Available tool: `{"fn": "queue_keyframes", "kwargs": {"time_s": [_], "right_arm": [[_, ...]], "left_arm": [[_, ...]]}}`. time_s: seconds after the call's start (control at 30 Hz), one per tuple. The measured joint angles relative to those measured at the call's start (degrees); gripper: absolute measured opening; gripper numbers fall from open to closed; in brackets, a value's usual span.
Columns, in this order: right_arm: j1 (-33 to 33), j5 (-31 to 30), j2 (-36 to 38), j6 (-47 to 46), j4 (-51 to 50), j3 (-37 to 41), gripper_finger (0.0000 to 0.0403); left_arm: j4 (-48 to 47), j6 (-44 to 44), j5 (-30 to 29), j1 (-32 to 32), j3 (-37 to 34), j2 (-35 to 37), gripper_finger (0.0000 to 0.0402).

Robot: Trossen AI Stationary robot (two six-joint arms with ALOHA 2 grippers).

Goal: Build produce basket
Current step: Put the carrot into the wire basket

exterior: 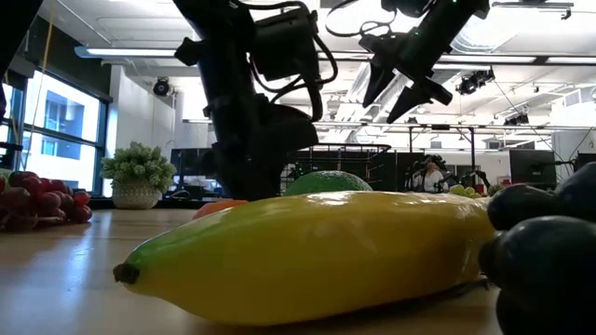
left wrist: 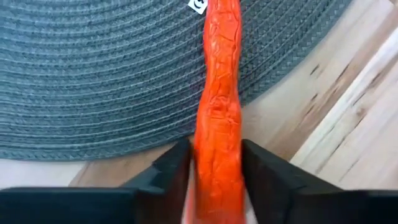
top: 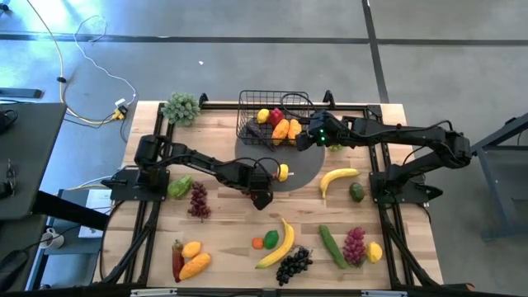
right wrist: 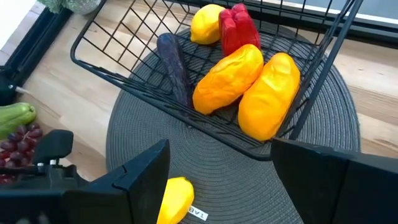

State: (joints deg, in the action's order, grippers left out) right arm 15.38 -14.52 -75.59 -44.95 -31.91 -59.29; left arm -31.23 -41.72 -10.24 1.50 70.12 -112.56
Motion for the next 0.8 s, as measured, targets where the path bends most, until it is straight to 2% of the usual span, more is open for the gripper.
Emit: {"fn": "queue_keyframes", "kwargs": {"time_s": [0.1, 0.17, 0.33, 0.57, 0.8], "right_arm": [[0.0, -0.02, 0.0, 0.0, -0.1, 0.0, 0.0261], [0.0, 0.0, 0.0, 0.0, -0.27, 0.0, 0.0261], [0.0, 0.34, 0.02, -0.22, -0.47, 0.0, 0.0261], [0.0, 1.55, 0.02, -1.51, -0.45, 0.0, 0.0261], [0.0, 1.62, 0.04, -1.35, -0.42, 0.0, 0.0261]], "left_arm": [[-2.13, 2.22, -0.24, -0.11, 0.6, 0.99, 0.007], [-3.24, 4.73, -0.02, -0.11, 0.8, 1.96, 0.0055], [-7.81, 10.78, -0.05, 0.03, 1.46, 6.43, 0.0055], [-16.26, 14.63, -0.69, 1.48, 1.45, 14.88, 0.0068], [-19.75, 20.04, -3.07, 5.38, 1.45, 23.76, 0.0063]]}}
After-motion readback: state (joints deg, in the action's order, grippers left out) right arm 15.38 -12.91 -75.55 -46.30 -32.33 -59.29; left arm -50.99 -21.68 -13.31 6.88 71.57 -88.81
